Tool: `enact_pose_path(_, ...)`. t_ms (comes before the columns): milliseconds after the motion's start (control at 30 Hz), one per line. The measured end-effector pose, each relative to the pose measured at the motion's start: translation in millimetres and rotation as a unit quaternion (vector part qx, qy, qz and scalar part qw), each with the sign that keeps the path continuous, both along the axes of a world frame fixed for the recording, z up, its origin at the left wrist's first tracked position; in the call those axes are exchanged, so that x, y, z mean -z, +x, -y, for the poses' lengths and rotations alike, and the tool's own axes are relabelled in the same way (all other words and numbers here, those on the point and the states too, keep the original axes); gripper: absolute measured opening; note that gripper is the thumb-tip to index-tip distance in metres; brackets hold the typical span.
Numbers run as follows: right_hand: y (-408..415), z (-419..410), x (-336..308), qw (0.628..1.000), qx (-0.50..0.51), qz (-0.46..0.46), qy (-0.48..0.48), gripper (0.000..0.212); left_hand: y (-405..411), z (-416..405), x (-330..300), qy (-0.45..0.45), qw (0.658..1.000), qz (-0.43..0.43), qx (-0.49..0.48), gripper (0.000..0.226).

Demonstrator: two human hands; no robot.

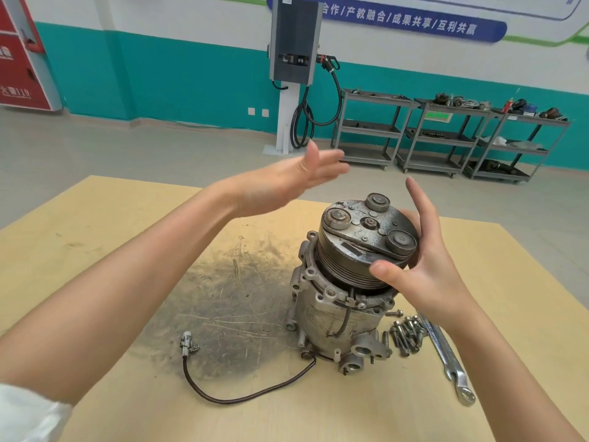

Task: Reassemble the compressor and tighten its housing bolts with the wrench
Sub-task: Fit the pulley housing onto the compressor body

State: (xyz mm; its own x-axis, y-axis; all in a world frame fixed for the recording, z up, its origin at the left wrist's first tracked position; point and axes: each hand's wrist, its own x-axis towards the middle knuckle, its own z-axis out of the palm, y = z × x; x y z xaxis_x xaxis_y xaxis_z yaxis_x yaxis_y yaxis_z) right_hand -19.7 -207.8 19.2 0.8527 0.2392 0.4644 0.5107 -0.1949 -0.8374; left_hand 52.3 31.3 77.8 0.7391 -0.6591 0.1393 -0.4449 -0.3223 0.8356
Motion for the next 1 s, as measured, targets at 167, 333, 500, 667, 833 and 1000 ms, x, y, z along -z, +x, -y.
enact_pose_path(167,1,-1,4,1.0,0.007,0.007,0.002,0.116,-11,-3,13,0.098,0.994,0.036,0.037,0.132)
enact_pose_path(333,2,-5,10,1.0,0.017,0.018,0.019,0.112,-20,23,44,0.022,1.0,-0.021,0.008,0.124)
enact_pose_path(500,4,-13,15,0.998,0.025,0.029,0.048,0.109,-20,29,50,-0.059,0.998,0.005,-0.026,0.108)
enact_pose_path(667,2,-20,17,0.996,0.041,0.033,0.072,0.111,-16,31,51,-0.081,0.997,0.004,-0.009,0.114)
enact_pose_path(833,1,-20,18,0.996,0.056,0.036,0.061,0.112,-16,32,48,-0.08,0.997,0.001,0.002,0.116)
enact_pose_path(1000,1,-16,17,0.997,0.051,0.036,0.049,0.115,-17,33,49,-0.091,0.996,0.0,-0.005,0.118)
